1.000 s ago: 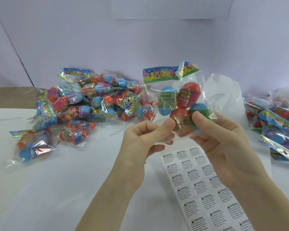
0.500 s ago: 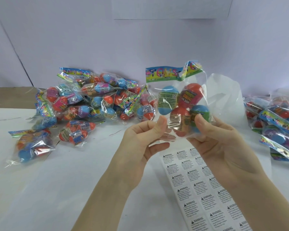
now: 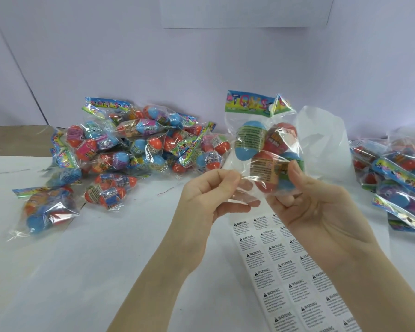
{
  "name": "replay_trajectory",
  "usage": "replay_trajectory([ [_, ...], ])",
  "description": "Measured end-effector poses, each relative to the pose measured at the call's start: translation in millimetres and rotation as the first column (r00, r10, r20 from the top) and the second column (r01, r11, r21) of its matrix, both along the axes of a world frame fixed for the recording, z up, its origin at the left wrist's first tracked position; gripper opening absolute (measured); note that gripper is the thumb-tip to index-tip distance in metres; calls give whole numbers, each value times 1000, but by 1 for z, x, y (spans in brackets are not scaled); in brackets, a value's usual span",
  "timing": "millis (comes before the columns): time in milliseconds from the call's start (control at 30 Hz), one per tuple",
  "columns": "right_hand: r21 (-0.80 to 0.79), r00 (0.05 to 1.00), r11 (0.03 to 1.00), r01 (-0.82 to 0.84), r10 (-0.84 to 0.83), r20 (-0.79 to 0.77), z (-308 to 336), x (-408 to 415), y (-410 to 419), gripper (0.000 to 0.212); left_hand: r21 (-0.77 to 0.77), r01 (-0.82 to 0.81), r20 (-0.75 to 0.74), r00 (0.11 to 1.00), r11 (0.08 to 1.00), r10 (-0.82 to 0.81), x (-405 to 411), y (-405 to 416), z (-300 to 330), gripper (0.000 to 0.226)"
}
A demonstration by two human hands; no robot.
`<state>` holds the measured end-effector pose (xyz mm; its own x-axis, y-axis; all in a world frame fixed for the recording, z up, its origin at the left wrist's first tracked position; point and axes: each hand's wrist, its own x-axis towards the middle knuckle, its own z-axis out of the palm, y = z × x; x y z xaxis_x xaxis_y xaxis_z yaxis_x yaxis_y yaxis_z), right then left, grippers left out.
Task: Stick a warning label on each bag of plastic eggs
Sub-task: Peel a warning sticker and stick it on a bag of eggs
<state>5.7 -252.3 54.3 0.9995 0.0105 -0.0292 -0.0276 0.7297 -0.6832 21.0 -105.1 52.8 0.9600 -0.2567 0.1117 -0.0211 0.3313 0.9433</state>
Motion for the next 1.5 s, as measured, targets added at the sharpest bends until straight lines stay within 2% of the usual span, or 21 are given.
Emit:
replay_trajectory([
  [100,9,999,999,32,-31,-26,1,0,3,17,69,-47,46,998,996,44,0,-1,-1,20],
  [200,-8,995,995,95,-95,-12,3,-1,6,12,175,-251,132,964,952,230,0,-5,-6,28],
  [300,-168,914,903,395,-367,174,2,-1,6,16,202,-420,241,897,885,371,0,-6,-7,24],
  [367,-308,763,704,640,-535,364,0,-2,8,35,158,-344,238,923,926,302,-1,-7,-8,20],
  [400,-392,675,551,736,-557,484,-3,-3,9,43,138,-248,214,953,959,216,-2,-8,-8,18],
  [433,-473,601,371,799,-505,619,-6,-4,11,46,110,-136,179,977,985,115,-3,-9,-9,23],
  [500,-511,502,33,859,-249,828,-13,-5,16,49,-14,83,91,993,996,-81,-6,-9,-7,37],
  [533,-484,477,-54,873,-102,873,-16,-5,17,50,-100,150,58,988,984,-145,-7,-9,-5,38],
  [600,-487,487,-24,873,96,868,-18,-5,18,51,-221,152,7,988,963,-154,-7,-6,-4,28],
  [667,-554,536,157,818,144,832,-17,-8,19,46,-233,54,-42,997,971,-66,-4,-3,-2,19],
  [700,-574,564,232,785,115,818,-15,-10,19,41,-219,18,-60,998,975,-32,-2,-2,-3,26],
  [767,-569,597,285,771,-15,802,-12,-12,19,30,-194,-16,-83,997,981,0,-1,-2,-3,43],
  [867,-616,687,313,722,-230,689,-8,-9,17,29,-89,-50,-53,998,995,46,-2,-1,-1,30],
  [967,-719,890,527,453,-215,403,-3,-6,10,42,-42,-31,-32,999,999,29,-1,2,0,18],
  [1033,-706,953,655,268,-72,295,-1,-4,6,26,-30,-42,-41,998,999,41,0,4,-1,19],
  [1133,-704,955,670,237,-30,293,1,-5,6,14,28,-27,-27,999,999,28,-1,2,0,11],
  [1200,-681,951,685,259,-59,302,1,-4,6,14,34,-45,-30,999,998,46,-2,0,0,27],
  [1300,-657,941,677,332,-196,274,1,-1,2,25,-56,-205,-132,972,977,197,3,2,-1,32],
  [1367,-733,904,534,421,-314,291,-1,2,-2,27,-97,-295,-211,939,950,270,5,5,-1,34],
  [1433,-823,837,292,487,-425,344,-7,5,-8,20,-108,-330,-256,921,938,295,6,7,-2,37],
  [1500,-845,780,177,505,-513,359,-13,9,-14,17,-117,-332,-284,914,936,289,7,6,-2,38],
])
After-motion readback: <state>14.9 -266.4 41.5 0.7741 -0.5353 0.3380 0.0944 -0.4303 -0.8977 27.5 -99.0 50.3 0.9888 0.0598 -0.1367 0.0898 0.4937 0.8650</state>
